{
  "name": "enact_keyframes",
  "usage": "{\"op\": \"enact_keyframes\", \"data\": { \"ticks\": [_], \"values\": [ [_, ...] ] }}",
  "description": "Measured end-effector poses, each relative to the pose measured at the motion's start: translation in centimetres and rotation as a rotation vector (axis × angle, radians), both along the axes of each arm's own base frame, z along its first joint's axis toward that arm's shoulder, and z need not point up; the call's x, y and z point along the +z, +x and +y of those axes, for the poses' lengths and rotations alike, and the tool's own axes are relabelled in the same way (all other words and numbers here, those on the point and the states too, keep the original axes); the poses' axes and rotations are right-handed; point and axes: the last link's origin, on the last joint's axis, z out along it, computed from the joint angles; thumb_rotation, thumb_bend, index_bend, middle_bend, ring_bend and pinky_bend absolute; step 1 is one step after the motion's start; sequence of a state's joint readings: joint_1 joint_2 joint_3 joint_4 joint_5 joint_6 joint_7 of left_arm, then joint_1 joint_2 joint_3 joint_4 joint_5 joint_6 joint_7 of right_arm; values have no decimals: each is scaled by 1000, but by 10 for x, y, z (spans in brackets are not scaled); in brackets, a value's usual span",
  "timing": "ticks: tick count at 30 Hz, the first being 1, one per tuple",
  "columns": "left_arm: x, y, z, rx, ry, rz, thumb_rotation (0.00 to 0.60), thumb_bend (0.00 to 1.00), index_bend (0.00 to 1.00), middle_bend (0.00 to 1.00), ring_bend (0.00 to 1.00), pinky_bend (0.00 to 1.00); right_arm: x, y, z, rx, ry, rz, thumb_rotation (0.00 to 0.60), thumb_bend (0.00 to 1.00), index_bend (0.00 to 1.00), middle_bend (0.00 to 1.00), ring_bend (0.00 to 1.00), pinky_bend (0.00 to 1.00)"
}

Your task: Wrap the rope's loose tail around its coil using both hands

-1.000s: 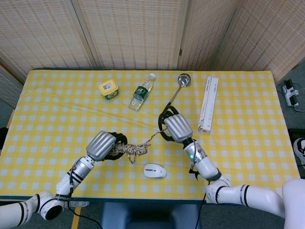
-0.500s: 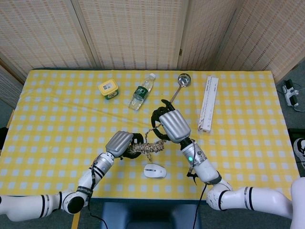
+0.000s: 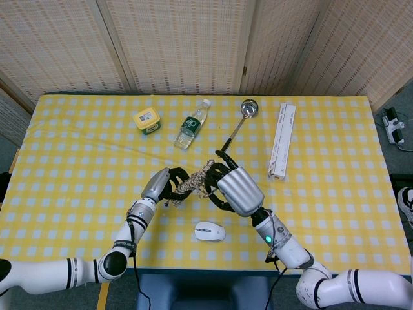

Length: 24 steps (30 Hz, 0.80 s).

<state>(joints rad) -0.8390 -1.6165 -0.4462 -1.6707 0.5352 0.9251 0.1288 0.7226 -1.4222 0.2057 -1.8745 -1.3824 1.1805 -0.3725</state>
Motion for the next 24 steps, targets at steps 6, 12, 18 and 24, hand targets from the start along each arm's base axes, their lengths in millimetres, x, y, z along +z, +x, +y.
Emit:
{"op": "enact_keyframes", "data": {
  "ticks": [6,12,18,24],
  "values": [
    [25,-8,8,138,10,-218,600,685,686,696,660,695,-4,-33,14,-26,24,-7,600,529,737,491,343,96],
    [57,-19,12,190,39,-378,600,685,686,696,660,695,-13,-59,11,-78,46,21,600,529,745,494,344,96],
    [82,-26,13,186,63,-449,600,686,685,696,660,695,-28,-80,6,-136,84,56,600,529,753,496,345,96],
    [96,-31,11,164,85,-470,600,685,685,695,659,694,-36,-90,-2,-182,97,69,600,529,755,496,346,96]
  ]
}}
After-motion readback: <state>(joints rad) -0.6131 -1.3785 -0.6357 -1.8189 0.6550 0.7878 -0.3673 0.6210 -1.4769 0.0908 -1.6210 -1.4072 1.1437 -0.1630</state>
